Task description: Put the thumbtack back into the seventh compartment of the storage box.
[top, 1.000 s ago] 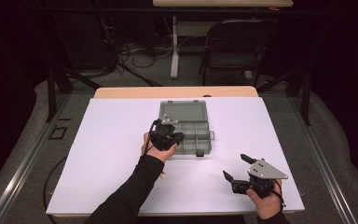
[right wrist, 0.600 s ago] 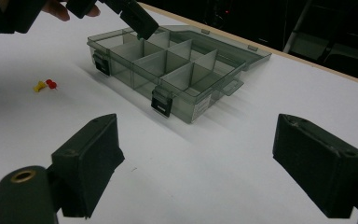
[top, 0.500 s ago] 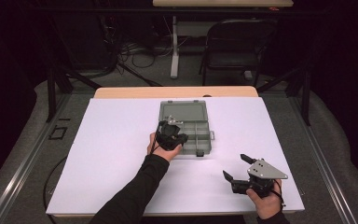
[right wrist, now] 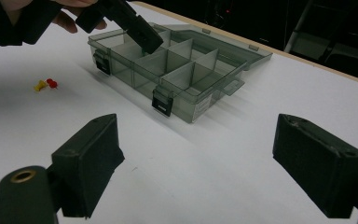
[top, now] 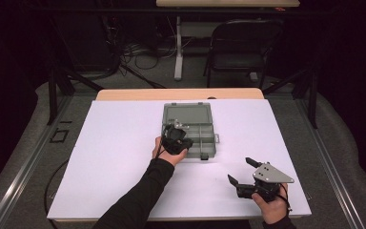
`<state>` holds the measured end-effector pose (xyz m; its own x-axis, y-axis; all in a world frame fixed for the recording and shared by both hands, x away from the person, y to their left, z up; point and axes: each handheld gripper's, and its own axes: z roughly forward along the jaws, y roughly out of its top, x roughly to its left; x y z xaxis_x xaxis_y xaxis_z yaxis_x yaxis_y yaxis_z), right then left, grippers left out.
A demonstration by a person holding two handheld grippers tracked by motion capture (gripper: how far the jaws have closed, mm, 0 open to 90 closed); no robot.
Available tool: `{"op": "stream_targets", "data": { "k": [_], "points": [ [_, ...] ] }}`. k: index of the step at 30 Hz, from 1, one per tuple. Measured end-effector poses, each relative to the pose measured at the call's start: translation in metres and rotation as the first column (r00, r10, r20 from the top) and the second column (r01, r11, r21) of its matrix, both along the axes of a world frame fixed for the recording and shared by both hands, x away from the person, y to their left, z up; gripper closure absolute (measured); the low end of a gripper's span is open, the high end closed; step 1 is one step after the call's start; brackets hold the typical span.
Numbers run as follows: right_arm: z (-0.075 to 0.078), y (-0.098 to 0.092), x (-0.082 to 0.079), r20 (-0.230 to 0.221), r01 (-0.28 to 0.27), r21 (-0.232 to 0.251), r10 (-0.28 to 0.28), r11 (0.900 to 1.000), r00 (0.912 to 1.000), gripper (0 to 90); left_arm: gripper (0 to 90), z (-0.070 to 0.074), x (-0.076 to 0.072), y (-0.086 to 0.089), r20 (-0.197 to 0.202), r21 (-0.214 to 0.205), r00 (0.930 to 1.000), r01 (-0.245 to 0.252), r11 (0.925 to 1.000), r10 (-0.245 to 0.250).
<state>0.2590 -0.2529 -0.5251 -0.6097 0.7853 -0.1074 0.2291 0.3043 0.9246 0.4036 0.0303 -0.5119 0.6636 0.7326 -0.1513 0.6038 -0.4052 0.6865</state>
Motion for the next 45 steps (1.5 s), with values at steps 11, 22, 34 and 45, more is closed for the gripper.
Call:
{"op": "stream_targets", "data": {
  "k": [11,22,34,45],
  "points": [
    [0.000,0.000,0.000,0.001,-0.001,0.000,0.001,1.0000,1.0000,14.4,82.4,-0.004,0.001,-0.003,-0.005,0.003,1.0000,0.004,1.0000,-0.004],
    [0.000,0.000,0.000,-0.001,0.000,0.001,0.000,1.0000,1.0000,14.4,56.1,0.000,0.000,0.001,0.023,-0.032,0.9997,0.000,0.9995,0.000],
    [0.000,0.000,0.000,0.001,0.001,-0.001,-0.001,1.0000,1.0000,14.4,39.0,0.014,-0.007,0.016,0.115,-0.046,0.9934,0.000,0.9989,0.005],
    [0.000,0.000,0.000,0.004,0.002,0.001,-0.002,1.0000,1.0000,14.4,38.4,0.030,-0.020,0.039,0.143,-0.053,0.9898,0.005,0.9986,0.003]
  ]
}}
